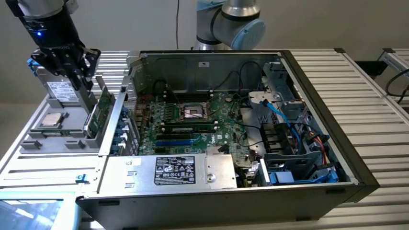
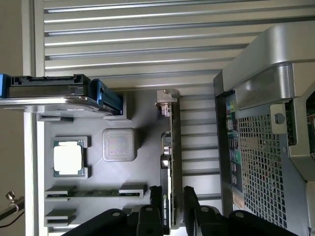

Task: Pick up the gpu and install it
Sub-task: 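Pick up the gpu and move the gpu toward the slot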

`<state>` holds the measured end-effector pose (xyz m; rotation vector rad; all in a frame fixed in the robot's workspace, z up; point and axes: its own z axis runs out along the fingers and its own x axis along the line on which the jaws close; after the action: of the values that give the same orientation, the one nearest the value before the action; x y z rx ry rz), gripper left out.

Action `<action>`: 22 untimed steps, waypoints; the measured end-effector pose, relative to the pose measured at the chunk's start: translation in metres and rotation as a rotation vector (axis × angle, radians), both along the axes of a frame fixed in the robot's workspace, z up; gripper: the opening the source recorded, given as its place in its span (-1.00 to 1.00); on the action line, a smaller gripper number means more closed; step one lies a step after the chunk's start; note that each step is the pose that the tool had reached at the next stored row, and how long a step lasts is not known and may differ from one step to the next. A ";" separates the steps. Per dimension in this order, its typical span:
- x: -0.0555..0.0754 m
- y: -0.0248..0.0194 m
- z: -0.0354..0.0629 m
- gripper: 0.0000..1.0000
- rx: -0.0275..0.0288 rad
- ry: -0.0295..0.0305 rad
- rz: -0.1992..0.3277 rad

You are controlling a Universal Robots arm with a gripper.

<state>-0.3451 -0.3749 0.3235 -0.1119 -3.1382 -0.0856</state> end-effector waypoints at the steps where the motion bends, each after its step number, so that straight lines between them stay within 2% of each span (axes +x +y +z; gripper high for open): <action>1: 0.000 0.0000 0.0000 -0.25 0.0000 0.0000 0.000; 2: 0.000 0.0000 0.0000 -0.25 0.0000 0.0000 0.000; 3: 0.000 0.0000 0.0000 -0.12 0.0000 0.0000 0.000; 6: -0.002 -0.0001 -0.0043 -0.12 0.0001 -0.0032 0.000; 9: -0.006 -0.0008 -0.0097 -0.12 0.0002 -0.0032 0.000; 11: -0.009 -0.0024 -0.0130 -0.12 0.0024 -0.0034 0.000; 15: -0.010 -0.0071 -0.0181 -0.12 0.0197 -0.0041 0.000; 17: -0.010 -0.0101 -0.0212 -0.12 0.0261 -0.0049 0.000; 19: -0.010 -0.0125 -0.0249 -0.12 0.0300 -0.0051 -0.001; 22: -0.006 -0.0131 -0.0303 -0.12 0.0311 -0.0048 -0.005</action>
<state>-0.3510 -0.3879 0.2932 -0.1192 -3.1400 -0.1348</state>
